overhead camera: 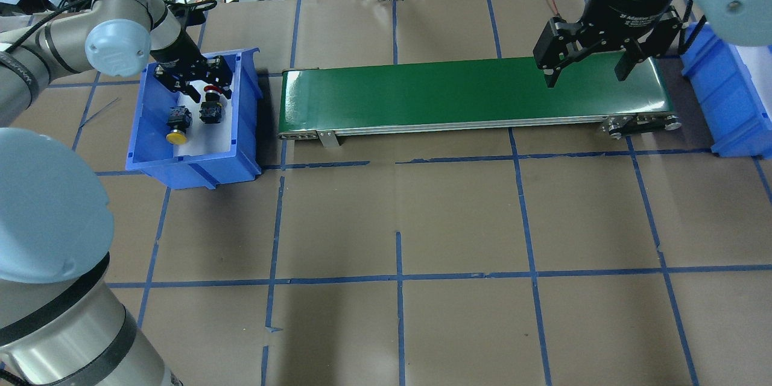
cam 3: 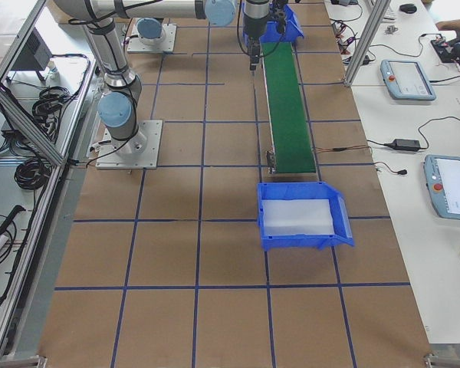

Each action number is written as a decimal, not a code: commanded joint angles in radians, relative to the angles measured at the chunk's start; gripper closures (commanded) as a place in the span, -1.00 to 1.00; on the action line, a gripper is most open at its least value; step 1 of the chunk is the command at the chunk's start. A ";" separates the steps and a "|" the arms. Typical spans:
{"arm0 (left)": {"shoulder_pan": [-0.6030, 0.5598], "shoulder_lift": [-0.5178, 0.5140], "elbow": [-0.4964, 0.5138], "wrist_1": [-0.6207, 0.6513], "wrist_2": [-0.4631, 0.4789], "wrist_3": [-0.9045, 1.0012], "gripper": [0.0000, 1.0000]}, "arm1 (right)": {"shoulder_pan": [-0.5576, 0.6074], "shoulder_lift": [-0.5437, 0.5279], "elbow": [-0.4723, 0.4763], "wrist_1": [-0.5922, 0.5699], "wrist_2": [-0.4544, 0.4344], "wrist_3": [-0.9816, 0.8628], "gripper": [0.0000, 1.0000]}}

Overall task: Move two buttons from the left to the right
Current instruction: 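Grasp the red-capped button with the left gripper and lift it, then carry the red-capped button to the conveyor and release it, then move the left gripper back into the bin over the yellow-capped button, then grasp the yellow-capped button with left gripper while right lowers toward red button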

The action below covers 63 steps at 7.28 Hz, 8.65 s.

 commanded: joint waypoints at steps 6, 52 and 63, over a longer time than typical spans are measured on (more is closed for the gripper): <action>0.025 0.009 0.000 0.027 0.022 0.010 0.71 | 0.001 0.000 0.000 0.000 -0.001 -0.001 -1.00; -0.009 0.170 0.010 -0.219 0.182 1.064 -0.94 | 0.001 0.000 0.028 -0.008 0.004 -0.013 -1.00; 0.005 0.115 -0.116 0.037 0.185 1.352 -0.99 | -0.007 0.018 0.041 -0.034 0.021 0.002 -1.00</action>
